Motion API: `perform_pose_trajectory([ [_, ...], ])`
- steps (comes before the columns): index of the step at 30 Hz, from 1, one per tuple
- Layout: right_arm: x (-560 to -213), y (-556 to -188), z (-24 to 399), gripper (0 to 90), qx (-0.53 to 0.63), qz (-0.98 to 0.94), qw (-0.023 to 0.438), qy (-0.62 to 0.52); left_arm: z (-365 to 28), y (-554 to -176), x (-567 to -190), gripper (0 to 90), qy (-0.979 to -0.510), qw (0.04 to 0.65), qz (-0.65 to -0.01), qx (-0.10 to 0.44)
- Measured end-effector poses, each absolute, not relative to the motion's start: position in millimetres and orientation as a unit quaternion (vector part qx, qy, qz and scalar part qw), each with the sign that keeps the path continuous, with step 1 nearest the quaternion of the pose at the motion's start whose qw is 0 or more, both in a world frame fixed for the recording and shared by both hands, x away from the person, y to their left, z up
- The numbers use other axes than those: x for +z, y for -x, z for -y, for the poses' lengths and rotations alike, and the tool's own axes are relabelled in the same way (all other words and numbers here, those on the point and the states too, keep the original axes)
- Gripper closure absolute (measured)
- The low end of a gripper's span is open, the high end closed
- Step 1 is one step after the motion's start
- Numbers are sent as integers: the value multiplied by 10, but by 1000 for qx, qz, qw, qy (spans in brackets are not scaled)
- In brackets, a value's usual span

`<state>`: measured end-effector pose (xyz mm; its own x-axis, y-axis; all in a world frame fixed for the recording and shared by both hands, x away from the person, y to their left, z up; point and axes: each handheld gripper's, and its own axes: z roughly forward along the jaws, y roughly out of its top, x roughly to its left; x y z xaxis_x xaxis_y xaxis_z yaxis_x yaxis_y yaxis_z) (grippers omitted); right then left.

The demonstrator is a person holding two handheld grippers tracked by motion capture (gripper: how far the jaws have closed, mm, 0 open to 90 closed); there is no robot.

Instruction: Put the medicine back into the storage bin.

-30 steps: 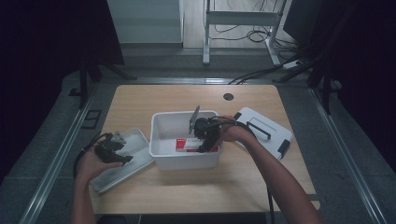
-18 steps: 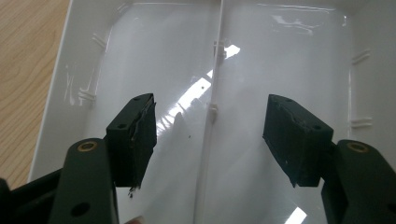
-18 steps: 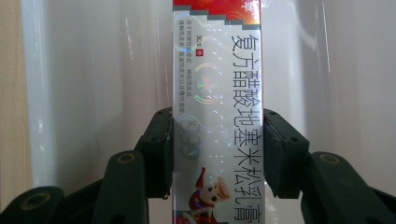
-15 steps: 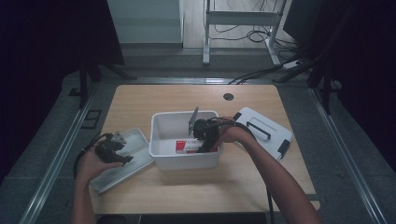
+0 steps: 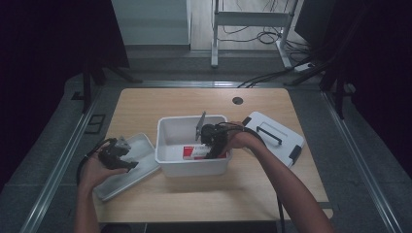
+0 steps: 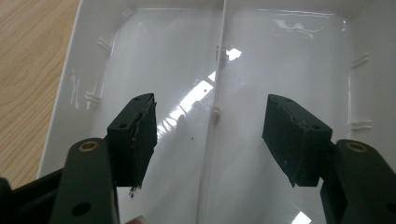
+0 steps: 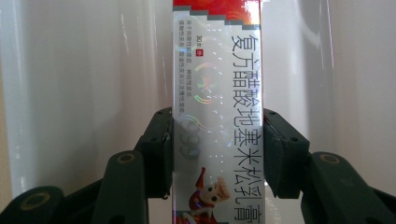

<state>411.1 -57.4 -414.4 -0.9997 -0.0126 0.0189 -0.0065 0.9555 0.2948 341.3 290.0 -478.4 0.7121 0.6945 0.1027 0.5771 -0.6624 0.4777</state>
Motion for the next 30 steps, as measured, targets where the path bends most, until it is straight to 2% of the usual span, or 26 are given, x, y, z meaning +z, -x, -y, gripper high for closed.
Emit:
perform_pose_trajectory([
  [9, -4160, -4122, 578, 503, -146, 989, 11, -2, -2904, -3415, -4783, 352, -901, 210, -354, 140],
  [12, -4173, -4131, 575, 463, -148, 989, 8, 4, -2904, -3412, -4785, 352, -900, 211, -356, 139],
  [20, -4136, -4143, 600, 458, -150, 988, 17, 16, -2907, -3412, -4782, 352, -900, 211, -356, 140],
  [30, -3879, -4125, 749, 444, -215, 975, -14, 49, -2948, -3417, -4748, 349, -892, 217, -366, 152],
])
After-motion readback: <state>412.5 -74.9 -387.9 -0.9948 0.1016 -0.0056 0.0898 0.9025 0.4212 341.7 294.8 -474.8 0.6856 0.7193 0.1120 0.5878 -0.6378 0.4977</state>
